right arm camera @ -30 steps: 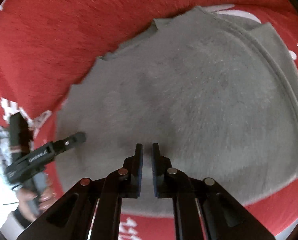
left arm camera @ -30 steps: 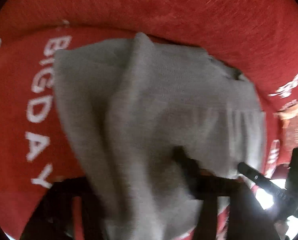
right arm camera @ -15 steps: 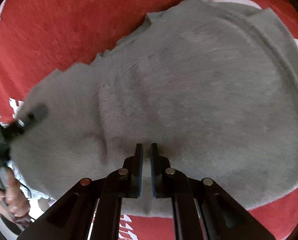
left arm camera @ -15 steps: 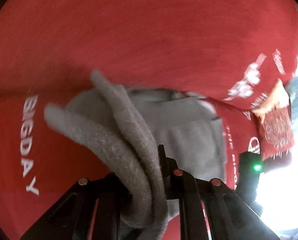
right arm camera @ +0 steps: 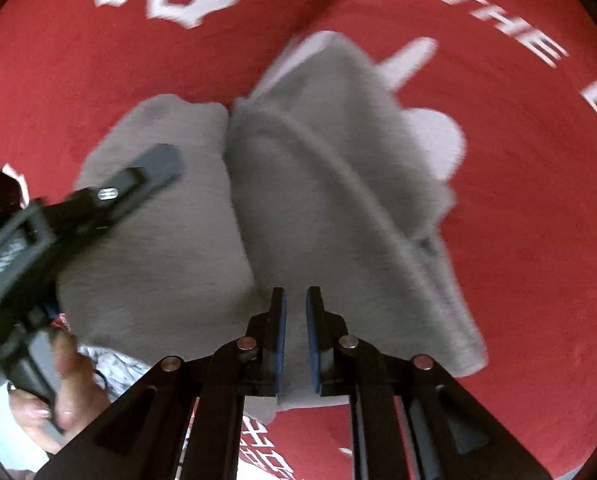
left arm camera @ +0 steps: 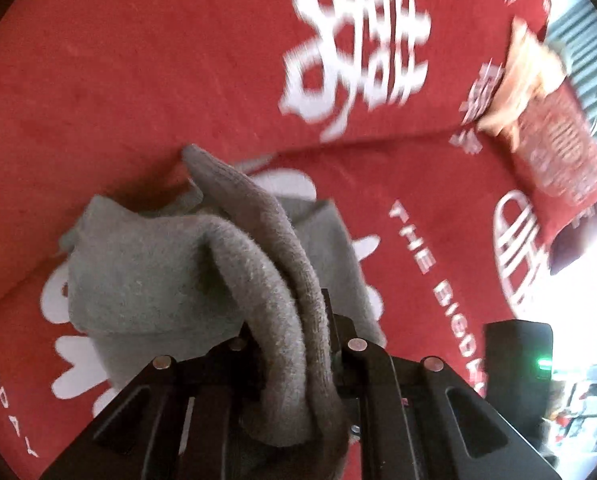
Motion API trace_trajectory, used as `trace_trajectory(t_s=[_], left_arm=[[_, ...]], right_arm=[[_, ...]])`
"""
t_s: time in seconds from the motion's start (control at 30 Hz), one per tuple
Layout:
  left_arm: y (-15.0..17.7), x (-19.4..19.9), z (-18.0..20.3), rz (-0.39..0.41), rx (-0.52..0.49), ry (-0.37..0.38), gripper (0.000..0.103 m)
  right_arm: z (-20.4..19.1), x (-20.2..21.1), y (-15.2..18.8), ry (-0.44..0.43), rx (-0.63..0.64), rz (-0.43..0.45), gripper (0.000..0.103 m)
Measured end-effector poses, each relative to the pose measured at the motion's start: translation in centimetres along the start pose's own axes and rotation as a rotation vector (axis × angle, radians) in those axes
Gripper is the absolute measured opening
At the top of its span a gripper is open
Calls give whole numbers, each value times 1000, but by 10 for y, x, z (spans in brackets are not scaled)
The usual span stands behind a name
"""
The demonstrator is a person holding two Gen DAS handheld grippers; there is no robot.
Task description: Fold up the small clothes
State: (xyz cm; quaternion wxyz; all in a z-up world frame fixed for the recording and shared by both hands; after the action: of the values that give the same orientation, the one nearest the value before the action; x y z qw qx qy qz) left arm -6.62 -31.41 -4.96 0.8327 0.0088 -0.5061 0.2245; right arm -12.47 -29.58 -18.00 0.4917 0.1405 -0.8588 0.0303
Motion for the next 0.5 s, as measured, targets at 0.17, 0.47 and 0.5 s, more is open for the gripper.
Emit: trace_trajectory(t_s=[0.17,0.47,0.5], left_arm=[[8,-23,12,-34,-35,-53,37],[3,12,59,61,-145,78,51],[1,19,56,84,-137,71,51]], right_arm=[[23,-6,4,-43,-47,-30,13],[52,-2,-1,-139,-147,-53,13],[53,-1,-3,-149,-155,-52,13]])
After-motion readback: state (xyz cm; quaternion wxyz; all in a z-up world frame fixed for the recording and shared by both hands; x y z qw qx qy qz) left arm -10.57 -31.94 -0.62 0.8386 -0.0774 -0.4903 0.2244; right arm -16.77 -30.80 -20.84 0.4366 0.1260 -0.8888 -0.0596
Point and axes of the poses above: each gripper's, at about its wrist camera, not at the fingertips, and x roughly against the way its jaws point, z to its right, y to its underside, the point moved 6 cm from there along -x, roughly the way its jaws point, and after that the axes turned 13 degrees about y, right-handed, at the moved point
